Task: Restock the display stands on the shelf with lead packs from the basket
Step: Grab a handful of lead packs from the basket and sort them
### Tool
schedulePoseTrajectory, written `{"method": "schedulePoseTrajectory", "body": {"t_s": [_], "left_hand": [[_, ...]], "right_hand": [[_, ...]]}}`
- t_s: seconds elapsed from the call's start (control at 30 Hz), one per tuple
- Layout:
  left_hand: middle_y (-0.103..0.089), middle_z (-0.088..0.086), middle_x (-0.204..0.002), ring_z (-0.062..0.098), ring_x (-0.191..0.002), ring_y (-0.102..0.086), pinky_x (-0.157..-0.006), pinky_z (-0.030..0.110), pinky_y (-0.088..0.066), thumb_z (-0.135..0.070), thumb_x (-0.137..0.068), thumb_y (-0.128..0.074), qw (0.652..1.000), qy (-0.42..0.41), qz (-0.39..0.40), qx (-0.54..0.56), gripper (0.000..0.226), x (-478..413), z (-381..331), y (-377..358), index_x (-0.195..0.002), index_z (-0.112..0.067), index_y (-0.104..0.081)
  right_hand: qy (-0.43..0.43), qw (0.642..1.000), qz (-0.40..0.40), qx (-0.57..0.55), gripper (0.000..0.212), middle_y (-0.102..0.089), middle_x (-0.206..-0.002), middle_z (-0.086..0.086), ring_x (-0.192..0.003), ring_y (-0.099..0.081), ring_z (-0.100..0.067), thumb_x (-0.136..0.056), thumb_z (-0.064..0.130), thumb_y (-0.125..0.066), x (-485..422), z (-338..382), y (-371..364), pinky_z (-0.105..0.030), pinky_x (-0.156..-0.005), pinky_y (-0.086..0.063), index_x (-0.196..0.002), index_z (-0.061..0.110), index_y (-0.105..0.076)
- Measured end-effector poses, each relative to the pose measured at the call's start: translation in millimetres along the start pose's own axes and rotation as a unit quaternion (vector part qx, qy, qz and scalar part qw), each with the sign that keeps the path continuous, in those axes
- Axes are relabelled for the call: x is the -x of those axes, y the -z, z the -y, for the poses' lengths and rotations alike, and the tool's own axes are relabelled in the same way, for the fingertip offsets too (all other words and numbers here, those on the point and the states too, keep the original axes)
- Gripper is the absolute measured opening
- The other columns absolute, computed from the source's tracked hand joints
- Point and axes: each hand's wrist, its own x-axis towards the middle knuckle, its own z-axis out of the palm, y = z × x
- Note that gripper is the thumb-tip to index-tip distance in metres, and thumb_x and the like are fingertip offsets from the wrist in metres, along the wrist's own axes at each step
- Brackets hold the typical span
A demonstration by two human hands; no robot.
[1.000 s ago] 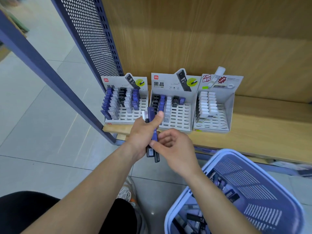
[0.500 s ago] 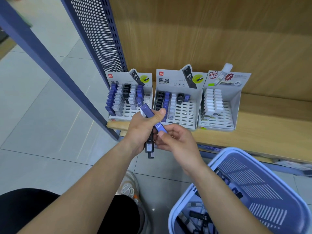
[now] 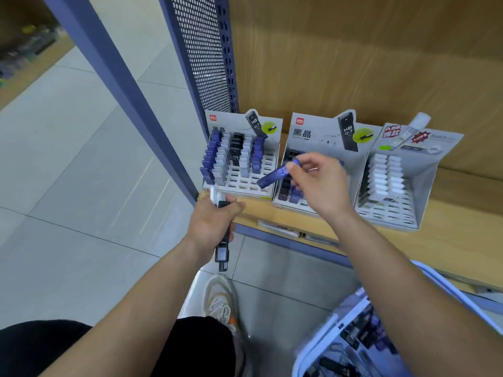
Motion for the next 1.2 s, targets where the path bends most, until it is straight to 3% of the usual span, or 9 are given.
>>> {"method": "schedulePoseTrajectory", "body": {"t_s": [0.1, 0.17, 0.33, 0.47, 0.7, 0.9, 1.03, 1.13, 1.2], "left_hand": [[-0.048, 0.007, -0.063, 0.018, -0.044, -0.043, -0.043, 0.026, -0.039, -0.007, -0.09, -0.071, 1.0, 0.005, -0.008, 0.019, 0.015, -3.2, 5.4, 14.5, -0.093, -0.01, -0.057], [-0.048, 0.005, -0.061, 0.018, -0.045, -0.044, -0.044, 0.027, -0.04, -0.009, -0.09, -0.073, 1.0, 0.002, -0.011, 0.027, 0.015, -4.3, 5.7, 20.3, -0.09, -0.011, -0.058], [-0.048, 0.004, -0.062, 0.018, -0.045, -0.043, -0.045, 0.027, -0.04, -0.011, -0.09, -0.074, 0.999, -0.009, -0.013, 0.042, 0.017, -7.9, 2.1, 22.6, -0.091, -0.012, -0.057], [-0.049, 0.007, -0.066, 0.023, -0.05, -0.043, -0.048, 0.029, -0.039, -0.013, -0.089, -0.075, 0.999, -0.019, -0.007, 0.044, 0.017, -9.5, -0.8, 18.8, -0.088, -0.014, -0.057], [-0.049, 0.004, -0.065, 0.022, -0.051, -0.045, -0.049, 0.029, -0.042, -0.014, -0.089, -0.075, 0.999, -0.012, -0.004, 0.048, 0.018, -11.4, -0.6, 15.8, -0.085, -0.016, -0.058], [-0.05, 0.001, -0.061, 0.019, -0.049, -0.045, -0.047, 0.026, -0.041, -0.014, -0.09, -0.075, 0.998, -0.005, 0.008, 0.062, 0.021, -11.8, -2.6, 9.8, -0.079, -0.019, -0.058], [-0.046, 0.004, -0.062, 0.02, -0.049, -0.042, -0.047, 0.026, -0.04, -0.016, -0.09, -0.075, 0.998, -0.005, 0.01, 0.066, 0.019, -12.8, -5.9, 6.8, -0.083, -0.016, -0.058], [-0.044, 0.001, -0.06, 0.022, -0.054, -0.042, -0.048, 0.027, -0.042, -0.023, -0.092, -0.074, 0.997, -0.023, 0.017, 0.068, 0.022, -12.5, -9.0, 3.6, -0.08, -0.015, -0.057], [-0.047, -0.008, -0.054, 0.019, -0.055, -0.043, -0.052, 0.029, -0.042, -0.027, -0.093, -0.074, 0.996, -0.024, 0.021, 0.079, 0.026, -11.1, -12.6, 0.9, -0.076, -0.016, -0.056]], "right_hand": [[0.067, 0.987, 0.051, 0.137, 0.007, -0.071, -0.077, 0.004, -0.075, -0.07, -0.017, -0.095, 0.025, -0.065, -31.2, -2.9, -22.1, -0.041, -0.08, -0.058, -0.092, 0.023, -0.072], [0.091, 0.971, 0.084, 0.202, 0.015, -0.072, -0.083, 0.001, -0.081, -0.068, -0.02, -0.097, 0.025, -0.063, -44.4, -4.4, -34.1, -0.04, -0.083, -0.056, -0.103, 0.017, -0.073], [0.114, 0.951, 0.121, 0.261, 0.024, -0.074, -0.098, -0.006, -0.094, -0.066, -0.022, -0.098, 0.023, -0.062, -57.4, -9.4, -49.1, -0.036, -0.09, -0.054, -0.117, 0.013, -0.072], [0.136, 0.944, 0.115, 0.277, 0.024, -0.073, -0.105, -0.009, -0.096, -0.066, -0.024, -0.099, 0.023, -0.061, -60.8, -13.7, -50.4, -0.036, -0.09, -0.053, -0.118, 0.012, -0.071], [0.188, 0.906, 0.146, 0.352, 0.019, -0.07, -0.099, -0.011, -0.091, -0.062, -0.029, -0.097, 0.022, -0.062, -69.1, -15.9, -52.8, -0.042, -0.083, -0.053, -0.109, 0.012, -0.073], [0.189, 0.928, 0.106, 0.302, 0.012, -0.069, -0.086, -0.003, -0.081, -0.063, -0.026, -0.092, 0.018, -0.068, -69.2, -21.6, -68.7, -0.042, -0.075, -0.055, -0.103, 0.017, -0.063], [0.181, 0.933, 0.104, 0.294, 0.009, -0.073, -0.092, -0.001, -0.081, -0.067, -0.024, -0.096, 0.024, -0.063, -68.3, -30.9, -72.1, -0.041, -0.075, -0.056, -0.104, 0.021, -0.067], [0.174, 0.937, 0.095, 0.286, 0.016, -0.071, -0.099, 0.004, -0.081, -0.066, -0.014, -0.095, 0.029, -0.065, -56.1, -20.0, -60.7, -0.035, -0.076, -0.055, -0.109, 0.022, -0.071], [0.144, 0.963, 0.072, 0.218, 0.009, -0.069, -0.089, 0.011, -0.071, -0.063, -0.004, -0.093, 0.027, -0.068, -30.3, -8.9, -46.7, -0.028, -0.071, -0.055, -0.1, 0.023, -0.071]]}}
